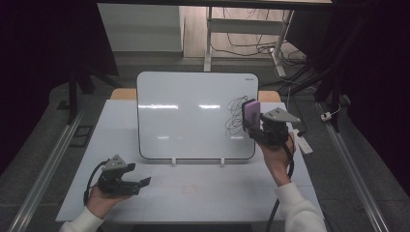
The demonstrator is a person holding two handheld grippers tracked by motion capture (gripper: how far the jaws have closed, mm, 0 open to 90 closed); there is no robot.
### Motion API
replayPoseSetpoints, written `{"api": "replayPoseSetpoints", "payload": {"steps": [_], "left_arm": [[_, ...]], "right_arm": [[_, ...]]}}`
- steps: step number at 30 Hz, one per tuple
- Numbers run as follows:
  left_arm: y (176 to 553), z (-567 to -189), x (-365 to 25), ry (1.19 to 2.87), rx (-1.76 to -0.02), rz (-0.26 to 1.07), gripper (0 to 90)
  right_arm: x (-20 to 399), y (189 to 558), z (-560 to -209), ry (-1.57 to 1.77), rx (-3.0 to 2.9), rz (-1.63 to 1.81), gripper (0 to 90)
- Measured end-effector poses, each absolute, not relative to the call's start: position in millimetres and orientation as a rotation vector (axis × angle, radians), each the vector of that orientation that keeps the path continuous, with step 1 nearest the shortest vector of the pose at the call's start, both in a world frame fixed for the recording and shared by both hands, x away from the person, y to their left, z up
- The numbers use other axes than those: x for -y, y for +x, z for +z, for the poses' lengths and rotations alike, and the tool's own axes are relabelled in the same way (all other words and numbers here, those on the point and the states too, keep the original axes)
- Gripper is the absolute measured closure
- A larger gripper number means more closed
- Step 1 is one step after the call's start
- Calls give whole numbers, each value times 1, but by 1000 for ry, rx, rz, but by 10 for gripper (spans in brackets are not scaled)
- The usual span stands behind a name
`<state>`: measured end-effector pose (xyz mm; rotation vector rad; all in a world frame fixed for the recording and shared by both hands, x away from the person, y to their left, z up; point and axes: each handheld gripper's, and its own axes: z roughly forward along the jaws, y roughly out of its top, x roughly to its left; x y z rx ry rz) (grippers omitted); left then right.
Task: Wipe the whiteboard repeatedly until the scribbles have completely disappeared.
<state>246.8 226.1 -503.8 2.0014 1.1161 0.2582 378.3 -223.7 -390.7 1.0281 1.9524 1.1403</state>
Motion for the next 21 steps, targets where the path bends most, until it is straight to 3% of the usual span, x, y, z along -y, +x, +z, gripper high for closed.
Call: {"api": "replayPoseSetpoints", "payload": {"steps": [15, 21], "left_arm": [[247, -505, -228, 1993, -1124, 244, 170], [247, -505, -228, 1982, -1126, 233, 170]], "right_arm": [[201, 416, -386, 1029, -1917, 1068, 411], [172, 409, -402, 940, -1973, 1011, 412]]}}
